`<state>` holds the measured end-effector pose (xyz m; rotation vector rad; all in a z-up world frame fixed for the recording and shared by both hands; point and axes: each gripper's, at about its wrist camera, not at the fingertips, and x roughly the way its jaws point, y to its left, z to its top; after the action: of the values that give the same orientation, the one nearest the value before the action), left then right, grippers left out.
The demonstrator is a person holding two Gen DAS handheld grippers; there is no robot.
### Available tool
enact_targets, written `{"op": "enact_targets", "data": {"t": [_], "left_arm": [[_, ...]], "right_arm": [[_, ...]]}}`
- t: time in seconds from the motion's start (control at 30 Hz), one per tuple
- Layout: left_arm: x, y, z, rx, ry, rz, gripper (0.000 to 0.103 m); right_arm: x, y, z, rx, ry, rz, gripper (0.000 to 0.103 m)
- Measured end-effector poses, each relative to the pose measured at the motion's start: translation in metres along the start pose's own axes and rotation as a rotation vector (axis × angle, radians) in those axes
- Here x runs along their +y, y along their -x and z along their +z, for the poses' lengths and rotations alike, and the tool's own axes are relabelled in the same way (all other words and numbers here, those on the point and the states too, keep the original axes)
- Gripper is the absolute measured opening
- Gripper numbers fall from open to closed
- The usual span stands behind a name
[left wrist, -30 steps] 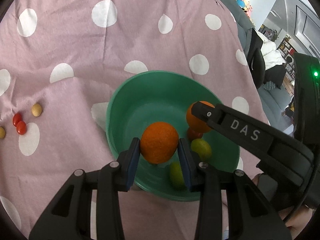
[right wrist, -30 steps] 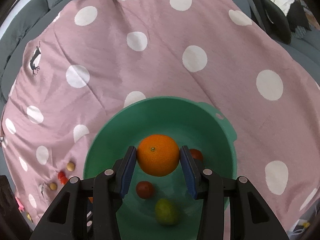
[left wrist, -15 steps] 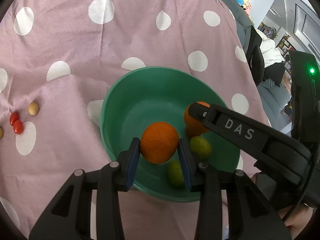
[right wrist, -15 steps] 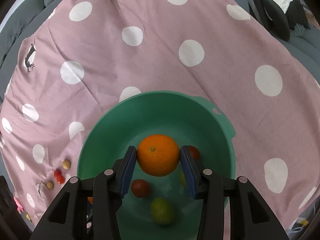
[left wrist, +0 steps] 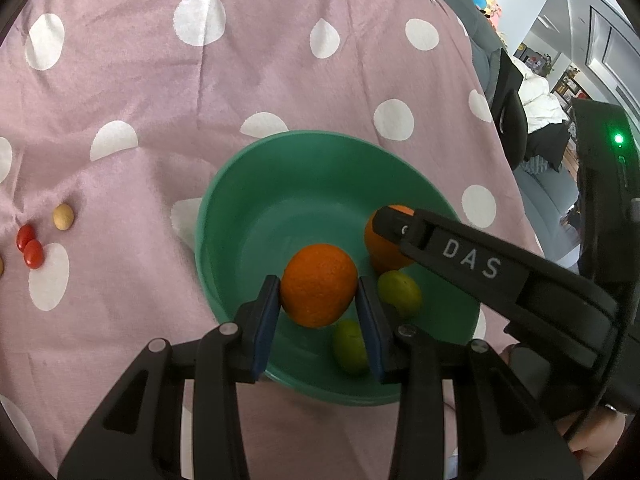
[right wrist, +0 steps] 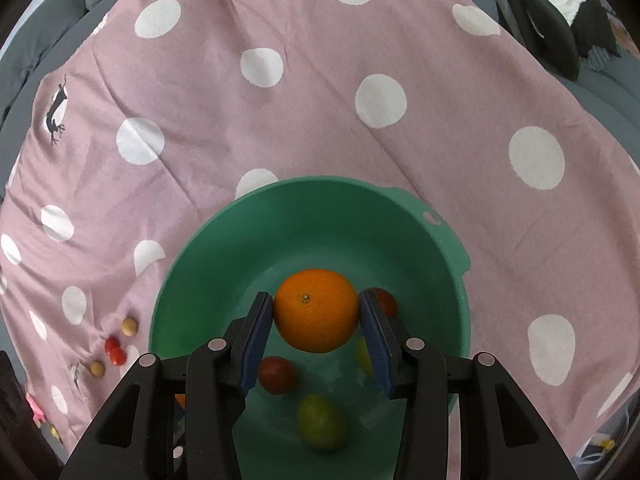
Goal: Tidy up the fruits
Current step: 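Open both tools to drop the oranges into the green bowl, then return the right tool to the pile and grasp a red cherry tomato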
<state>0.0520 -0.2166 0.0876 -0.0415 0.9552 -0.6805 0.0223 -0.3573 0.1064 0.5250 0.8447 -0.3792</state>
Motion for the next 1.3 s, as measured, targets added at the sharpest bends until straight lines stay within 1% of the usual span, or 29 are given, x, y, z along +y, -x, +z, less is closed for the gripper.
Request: {"op": "enact_targets", "data": {"t": [0.4, 0.53, 0.6, 0.63, 0.67, 0.77, 0.87, 0.97, 1.03, 1.2, 1.3], "left_arm": [[0.000, -0.001, 0.000, 0.010, 0.003, -0.008, 0.038], [-0.001, 0.000, 0.000, 0.011, -0.004, -0.001, 0.039], [-0.003, 0.003, 0.000, -0.006, -0.012, 0.003, 0.043], [-0.003, 0.006, 0.000, -0.024, -0.012, 0.005, 0.048], [-0.002, 0.008, 0.001, -0.032, -0.011, 0.005, 0.052], [0.002, 0.016, 0.004, -0.045, 0.005, -0.015, 0.057], [0.007, 0.026, 0.006, -0.068, 0.011, -0.020, 0.059], [0.015, 0.038, 0.007, -0.097, 0.017, 0.016, 0.063], [0.027, 0.046, 0.009, -0.112, 0.038, 0.049, 0.064], [0.074, 0.069, 0.011, -0.149, 0.146, 0.181, 0.064], [0.099, 0.081, 0.009, -0.171, 0.215, 0.221, 0.064]], "right_arm": [[-0.003, -0.001, 0.000, 0.005, -0.012, -0.023, 0.045], [-0.006, -0.004, 0.000, 0.020, -0.022, -0.034, 0.046], [-0.006, -0.002, 0.000, 0.003, -0.019, -0.031, 0.046], [-0.007, 0.000, 0.001, -0.008, -0.019, -0.029, 0.046], [-0.007, 0.002, 0.001, -0.017, -0.021, -0.025, 0.046], [-0.006, 0.006, 0.001, -0.034, -0.019, -0.024, 0.046], [-0.003, 0.006, 0.001, -0.037, -0.005, -0.030, 0.046], [-0.001, 0.008, 0.003, -0.044, 0.002, -0.018, 0.046], [0.001, 0.010, 0.003, -0.052, 0.013, -0.013, 0.046], [0.005, 0.013, 0.001, -0.064, 0.024, 0.005, 0.046], [0.011, 0.014, 0.000, -0.066, 0.044, 0.024, 0.045]]}}
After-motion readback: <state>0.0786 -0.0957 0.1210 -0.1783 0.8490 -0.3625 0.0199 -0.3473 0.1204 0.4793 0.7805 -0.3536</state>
